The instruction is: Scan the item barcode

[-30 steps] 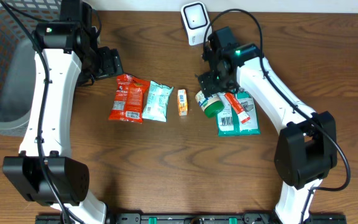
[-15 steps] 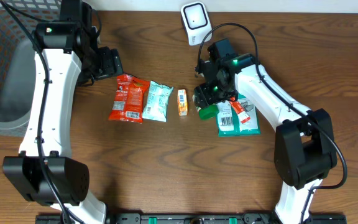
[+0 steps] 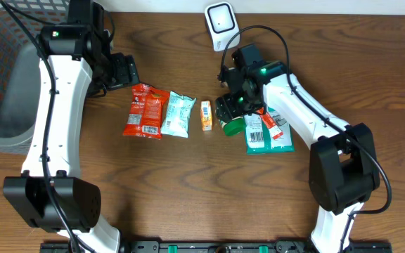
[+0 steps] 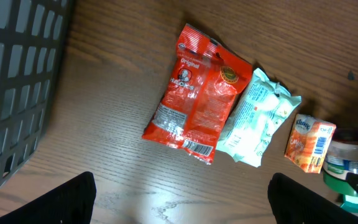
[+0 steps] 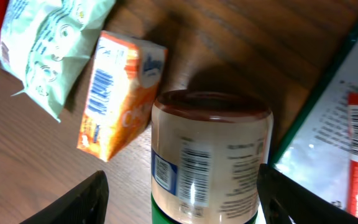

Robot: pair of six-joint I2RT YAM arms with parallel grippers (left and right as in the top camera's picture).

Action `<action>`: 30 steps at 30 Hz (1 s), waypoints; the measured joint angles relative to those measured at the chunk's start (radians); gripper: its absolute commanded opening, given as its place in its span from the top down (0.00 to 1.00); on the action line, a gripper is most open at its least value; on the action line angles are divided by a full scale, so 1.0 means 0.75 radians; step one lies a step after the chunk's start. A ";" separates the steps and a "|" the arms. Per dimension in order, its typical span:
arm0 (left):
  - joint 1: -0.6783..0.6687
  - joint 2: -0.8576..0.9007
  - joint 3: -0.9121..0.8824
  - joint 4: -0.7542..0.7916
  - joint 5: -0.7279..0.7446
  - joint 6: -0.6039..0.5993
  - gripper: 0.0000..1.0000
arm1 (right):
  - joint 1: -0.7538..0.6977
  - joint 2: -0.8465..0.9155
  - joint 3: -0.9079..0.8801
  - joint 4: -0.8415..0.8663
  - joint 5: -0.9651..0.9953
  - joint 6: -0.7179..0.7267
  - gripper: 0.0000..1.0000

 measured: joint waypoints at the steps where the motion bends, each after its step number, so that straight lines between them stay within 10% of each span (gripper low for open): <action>1: 0.000 0.000 0.000 0.000 0.000 0.000 0.11 | 0.007 0.000 0.000 0.000 0.000 0.002 0.28; 30: 0.000 0.000 0.000 0.000 0.000 0.001 0.11 | 0.050 0.000 -0.004 0.169 0.211 0.012 0.16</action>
